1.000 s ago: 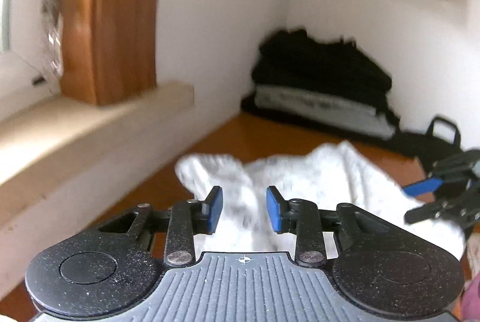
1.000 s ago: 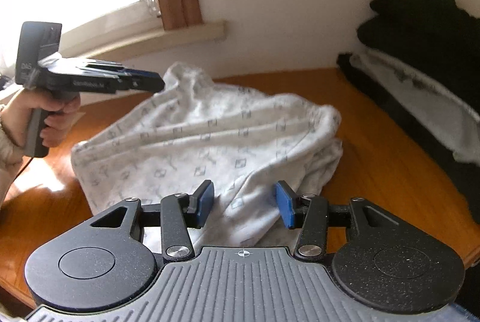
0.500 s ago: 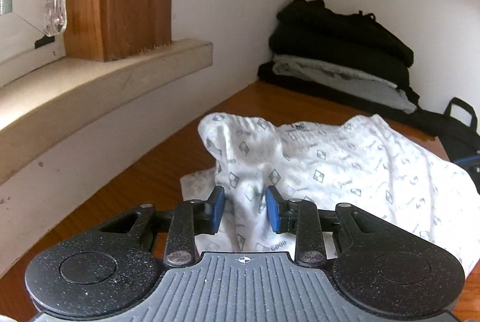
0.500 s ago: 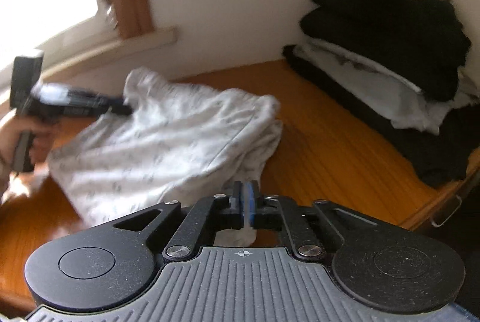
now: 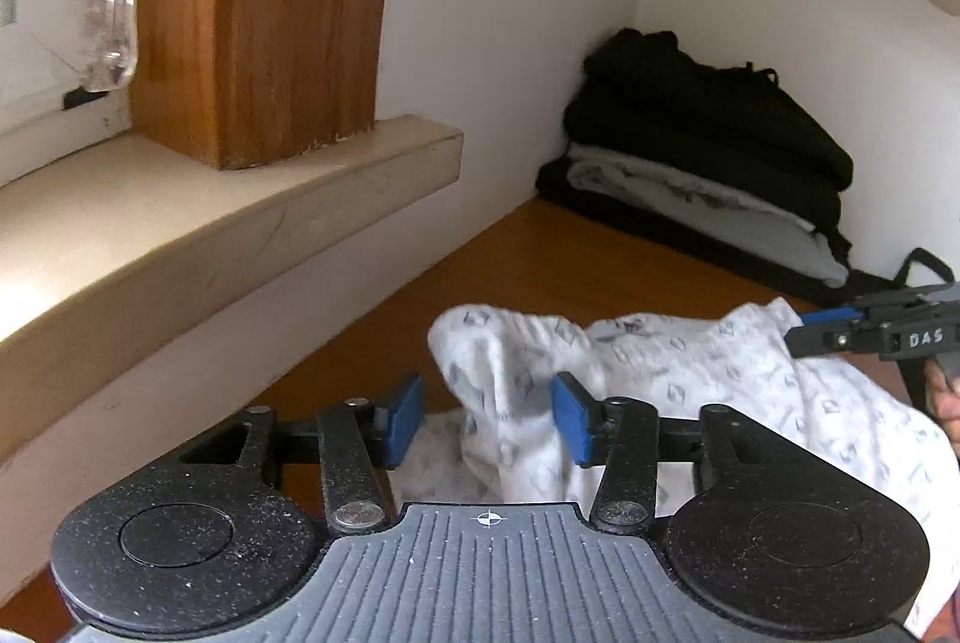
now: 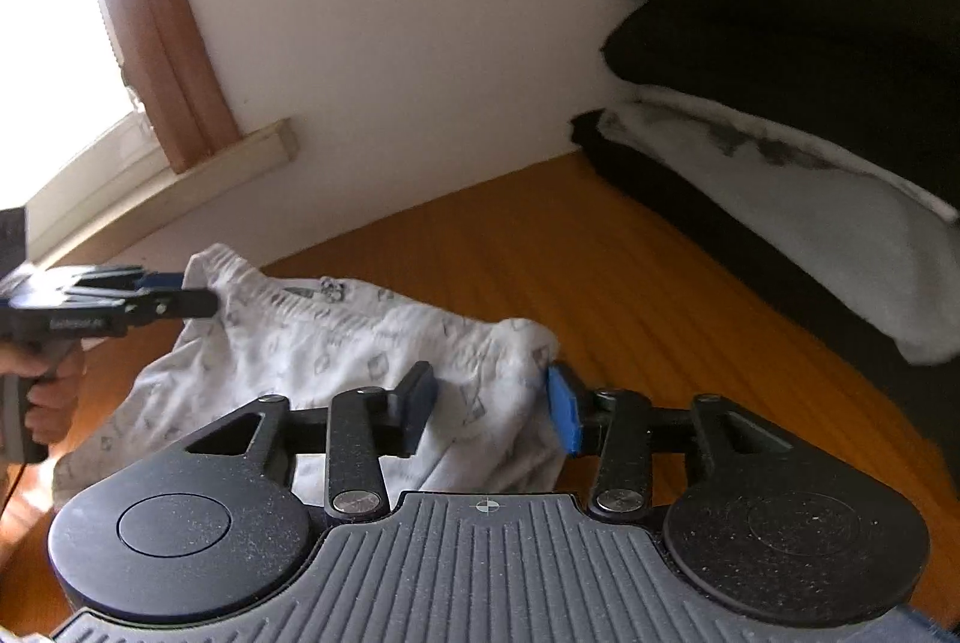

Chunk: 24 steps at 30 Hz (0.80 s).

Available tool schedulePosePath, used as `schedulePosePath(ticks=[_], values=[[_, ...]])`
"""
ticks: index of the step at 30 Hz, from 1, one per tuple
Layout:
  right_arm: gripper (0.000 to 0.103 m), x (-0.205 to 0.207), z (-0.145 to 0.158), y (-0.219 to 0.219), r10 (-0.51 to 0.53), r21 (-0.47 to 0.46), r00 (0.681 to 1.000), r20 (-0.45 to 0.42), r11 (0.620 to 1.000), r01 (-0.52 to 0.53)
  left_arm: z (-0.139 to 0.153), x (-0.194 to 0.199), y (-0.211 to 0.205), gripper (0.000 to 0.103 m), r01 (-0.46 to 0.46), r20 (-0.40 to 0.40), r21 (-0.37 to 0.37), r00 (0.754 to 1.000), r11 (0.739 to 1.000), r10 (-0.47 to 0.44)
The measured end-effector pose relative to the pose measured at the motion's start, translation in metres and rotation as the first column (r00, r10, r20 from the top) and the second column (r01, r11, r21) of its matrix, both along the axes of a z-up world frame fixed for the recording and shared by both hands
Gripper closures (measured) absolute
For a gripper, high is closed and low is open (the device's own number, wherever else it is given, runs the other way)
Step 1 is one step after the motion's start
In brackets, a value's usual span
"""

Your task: Fold clothes

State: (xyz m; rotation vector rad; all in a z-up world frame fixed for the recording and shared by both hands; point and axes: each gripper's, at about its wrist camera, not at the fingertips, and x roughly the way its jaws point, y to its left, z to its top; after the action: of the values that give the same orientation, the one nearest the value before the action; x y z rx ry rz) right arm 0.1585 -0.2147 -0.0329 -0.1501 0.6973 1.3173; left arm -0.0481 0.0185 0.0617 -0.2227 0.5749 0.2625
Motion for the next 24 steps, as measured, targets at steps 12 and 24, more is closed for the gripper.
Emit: schedulePosePath(ticks=[12,24], values=[[0.078,-0.025,0.005,0.006,-0.027,0.029,0.983,0.18,0.999,0.022,0.019,-0.005,-0.005,0.078,-0.142,0.0,0.118,0.99,0.983,0.143],[0.053,-0.103,0.03,-0.025,0.177,0.058,0.937,0.3,0.977,-0.203,0.005,-0.114,-0.052,0.062,-0.156,-0.001,0.043,0.988,0.987,0.157]])
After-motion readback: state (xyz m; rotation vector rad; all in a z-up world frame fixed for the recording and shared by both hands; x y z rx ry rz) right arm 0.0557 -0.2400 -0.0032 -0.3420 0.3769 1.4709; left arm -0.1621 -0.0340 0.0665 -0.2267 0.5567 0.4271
